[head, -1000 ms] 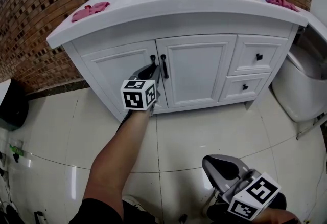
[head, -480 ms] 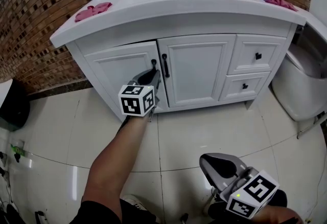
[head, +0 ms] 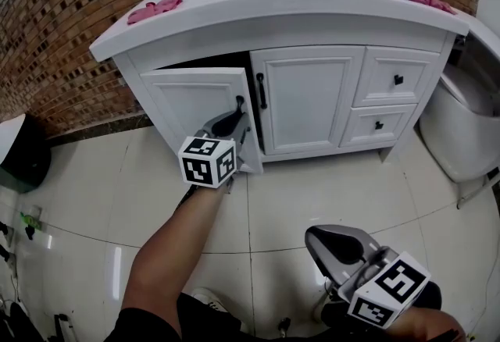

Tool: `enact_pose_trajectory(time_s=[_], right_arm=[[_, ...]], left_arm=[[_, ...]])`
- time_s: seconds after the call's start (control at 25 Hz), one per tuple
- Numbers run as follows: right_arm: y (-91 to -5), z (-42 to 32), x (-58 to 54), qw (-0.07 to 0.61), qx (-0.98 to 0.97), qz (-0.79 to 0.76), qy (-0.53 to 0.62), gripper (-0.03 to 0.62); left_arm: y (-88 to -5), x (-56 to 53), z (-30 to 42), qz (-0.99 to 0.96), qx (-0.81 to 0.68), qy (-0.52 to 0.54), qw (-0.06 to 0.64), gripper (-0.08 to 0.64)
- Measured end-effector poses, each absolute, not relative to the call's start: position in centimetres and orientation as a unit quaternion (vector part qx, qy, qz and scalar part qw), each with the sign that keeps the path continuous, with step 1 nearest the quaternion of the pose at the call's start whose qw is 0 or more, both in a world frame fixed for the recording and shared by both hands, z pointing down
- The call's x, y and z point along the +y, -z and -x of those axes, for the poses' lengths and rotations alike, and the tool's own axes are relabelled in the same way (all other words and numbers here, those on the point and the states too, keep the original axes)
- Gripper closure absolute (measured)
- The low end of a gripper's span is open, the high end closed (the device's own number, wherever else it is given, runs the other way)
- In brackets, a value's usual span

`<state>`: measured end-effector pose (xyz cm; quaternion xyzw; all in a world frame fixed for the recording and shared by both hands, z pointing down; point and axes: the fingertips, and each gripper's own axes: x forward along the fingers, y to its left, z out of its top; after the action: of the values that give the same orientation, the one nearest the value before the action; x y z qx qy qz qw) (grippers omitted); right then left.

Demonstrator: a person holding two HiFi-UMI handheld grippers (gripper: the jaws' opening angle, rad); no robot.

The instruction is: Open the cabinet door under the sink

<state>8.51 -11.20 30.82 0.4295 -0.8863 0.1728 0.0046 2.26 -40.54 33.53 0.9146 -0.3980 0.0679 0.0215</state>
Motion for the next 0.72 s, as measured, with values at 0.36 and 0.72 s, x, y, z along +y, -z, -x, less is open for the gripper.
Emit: enact_pose_trajectory(time_s=[0.36, 0.72], right_arm=[[-30.9, -6.9, -10.1, 0.012, -0.895, -0.413, -0.170, 0.584], [-30.7, -4.8, -9.5, 0.020, -0.905, -0.395, -0.158, 0.584]], left_arm=[[-33.7, -37.3, -0.3, -0.917, -0.392, -0.066, 0.017, 0.518], [-34.0, -34.4, 2.0, -0.918, -0.391, -0.064, 0.019, 0.518]])
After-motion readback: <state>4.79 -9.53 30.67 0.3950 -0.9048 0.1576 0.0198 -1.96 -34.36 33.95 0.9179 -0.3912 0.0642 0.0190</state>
